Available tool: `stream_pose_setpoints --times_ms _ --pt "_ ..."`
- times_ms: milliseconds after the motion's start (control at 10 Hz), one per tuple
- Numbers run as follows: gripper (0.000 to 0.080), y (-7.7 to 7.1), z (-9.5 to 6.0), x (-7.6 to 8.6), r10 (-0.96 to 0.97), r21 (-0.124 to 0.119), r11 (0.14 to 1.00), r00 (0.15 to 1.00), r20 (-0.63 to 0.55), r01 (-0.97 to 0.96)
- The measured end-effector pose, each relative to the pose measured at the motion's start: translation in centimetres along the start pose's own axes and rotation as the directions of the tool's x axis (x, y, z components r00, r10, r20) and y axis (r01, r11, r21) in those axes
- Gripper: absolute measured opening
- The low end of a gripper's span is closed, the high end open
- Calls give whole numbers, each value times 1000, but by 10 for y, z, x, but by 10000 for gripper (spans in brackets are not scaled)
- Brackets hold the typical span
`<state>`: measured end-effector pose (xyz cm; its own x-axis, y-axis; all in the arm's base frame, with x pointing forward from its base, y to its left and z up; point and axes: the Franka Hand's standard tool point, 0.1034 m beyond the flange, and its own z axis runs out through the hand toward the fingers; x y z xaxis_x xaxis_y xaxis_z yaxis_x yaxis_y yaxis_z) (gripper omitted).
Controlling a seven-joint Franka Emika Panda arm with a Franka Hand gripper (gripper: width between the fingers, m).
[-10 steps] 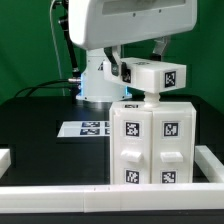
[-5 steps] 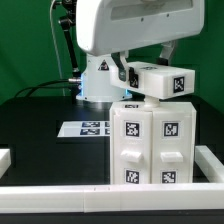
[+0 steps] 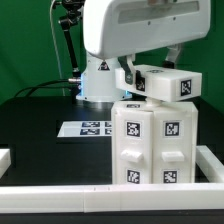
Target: Assemble cabinet
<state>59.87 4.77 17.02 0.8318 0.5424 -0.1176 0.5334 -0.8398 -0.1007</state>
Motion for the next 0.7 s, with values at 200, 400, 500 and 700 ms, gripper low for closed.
stream_pose_setpoints --times_ms 200,400,500,700 --pt "561 -2 2 2 -5 2 1000 1000 3 5" --pt "561 2 6 2 -4 5 1000 1000 4 4" --pt "561 3 10 2 -6 -3 1000 1000 -9 6" --pt "561 3 11 1 -11 -29 1000 999 -51 10"
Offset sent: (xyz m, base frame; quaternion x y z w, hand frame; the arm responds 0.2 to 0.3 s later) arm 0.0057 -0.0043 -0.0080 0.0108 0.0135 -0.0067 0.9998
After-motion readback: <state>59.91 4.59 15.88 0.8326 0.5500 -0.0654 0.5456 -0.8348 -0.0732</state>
